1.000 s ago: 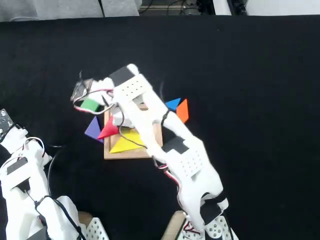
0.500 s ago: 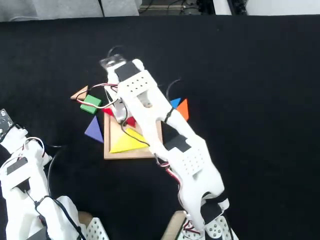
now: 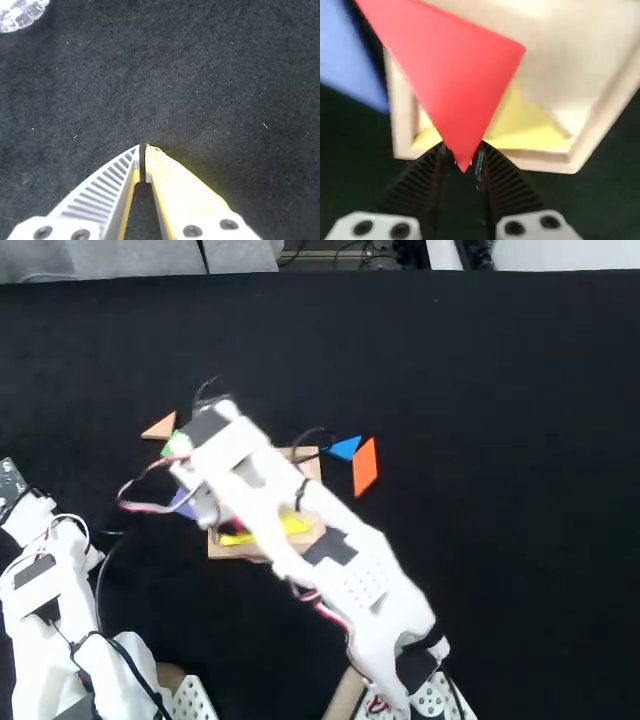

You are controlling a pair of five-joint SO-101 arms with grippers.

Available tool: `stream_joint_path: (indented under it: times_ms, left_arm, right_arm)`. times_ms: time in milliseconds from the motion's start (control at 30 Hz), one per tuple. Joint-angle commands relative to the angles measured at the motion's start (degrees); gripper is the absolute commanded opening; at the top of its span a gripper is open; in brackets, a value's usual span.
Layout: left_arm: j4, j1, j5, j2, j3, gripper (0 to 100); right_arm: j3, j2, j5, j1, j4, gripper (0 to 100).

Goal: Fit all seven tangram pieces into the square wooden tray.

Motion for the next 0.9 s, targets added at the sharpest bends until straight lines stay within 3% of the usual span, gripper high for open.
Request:
stream_joint_path:
  times_ms: [0,100,400,633,867]
  left_arm:
    - [-0.3,0.9,0.0,0.2,-3.7,3]
    - [-0.3,0.7,0.0,0.2,-3.7,3]
    - [-0.3,0.9,0.0,0.2,-3.7,3]
    - [-0.3,0.9,0.0,0.2,-3.7,3]
    - [-0.3,0.8,0.0,0.2,-3.8,3]
  right_arm:
    - [-1.5,-0.4,2.6,-3.3,1.1,1.5]
    - [-3.5,-0.4,7.2,-2.5,1.1,1.6]
    - [-2.2,0.3,8.4,2.7,1.2,1.6]
    - [-2.8,0.0,20.6,4.5,2.3,1.1]
    - [-3.9,-7.6,29.5,14.1,-6.9,1.1]
